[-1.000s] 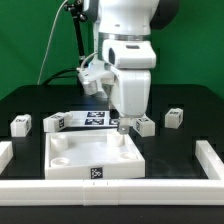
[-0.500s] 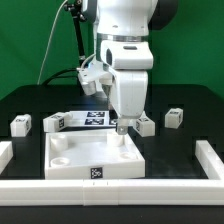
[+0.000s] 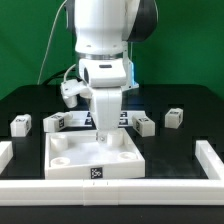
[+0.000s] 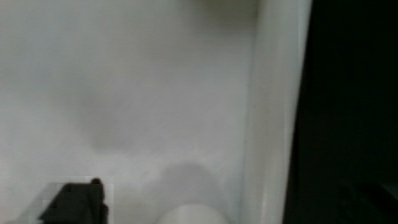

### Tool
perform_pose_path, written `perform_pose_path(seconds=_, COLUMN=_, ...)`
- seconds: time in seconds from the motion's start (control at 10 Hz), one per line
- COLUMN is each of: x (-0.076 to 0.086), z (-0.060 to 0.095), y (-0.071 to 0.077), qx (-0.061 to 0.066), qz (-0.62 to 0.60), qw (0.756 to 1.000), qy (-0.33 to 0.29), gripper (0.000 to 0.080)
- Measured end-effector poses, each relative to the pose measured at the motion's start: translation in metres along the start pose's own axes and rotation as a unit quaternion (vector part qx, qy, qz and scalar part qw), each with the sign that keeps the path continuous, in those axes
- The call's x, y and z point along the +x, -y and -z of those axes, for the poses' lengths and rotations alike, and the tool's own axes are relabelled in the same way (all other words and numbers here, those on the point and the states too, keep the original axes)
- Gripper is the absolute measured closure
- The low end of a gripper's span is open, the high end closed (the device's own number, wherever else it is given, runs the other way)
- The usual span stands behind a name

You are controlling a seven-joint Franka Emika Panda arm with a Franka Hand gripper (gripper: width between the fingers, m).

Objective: Assemble one leg

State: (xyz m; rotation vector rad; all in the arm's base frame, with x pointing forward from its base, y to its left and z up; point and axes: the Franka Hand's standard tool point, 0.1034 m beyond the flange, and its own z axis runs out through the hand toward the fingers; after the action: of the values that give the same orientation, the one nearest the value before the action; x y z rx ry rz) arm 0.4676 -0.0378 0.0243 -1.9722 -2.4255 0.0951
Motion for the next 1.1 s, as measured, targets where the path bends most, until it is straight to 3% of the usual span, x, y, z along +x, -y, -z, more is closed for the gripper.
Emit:
perform_pose_path(seconds=0.4, x=-0.0024, z=-0.0166, y=0.0064, qx=0.009, qz=-0.008, qw=1.000, qy=-0.007, gripper=0.0150)
perform_pose_path(seconds=0.6, x=-0.0024, z=-0.0168, y=0.0068, qx=0.009, qz=-0.008, qw=1.000, qy=-0.008, gripper=0.0415)
perform_pose_path(seconds=0.7, x=-0.0024, z=-0.0170, y=0.0069, qx=0.009, qz=-0.008, qw=1.000, qy=-0.008, gripper=0.0415)
perform_pose_path(seconds=0.9, x=-0.0028, z=-0.0168, y=0.0066, qx=0.009, qz=-0.008, qw=1.000, qy=-0.007, gripper=0.0739)
perform_pose_path(seconds=1.1, x=-0.0029, z=-0.0159, y=0.0046, qx=0.004, qz=-0.008, qw=1.000, qy=-0.007, gripper=0.0739)
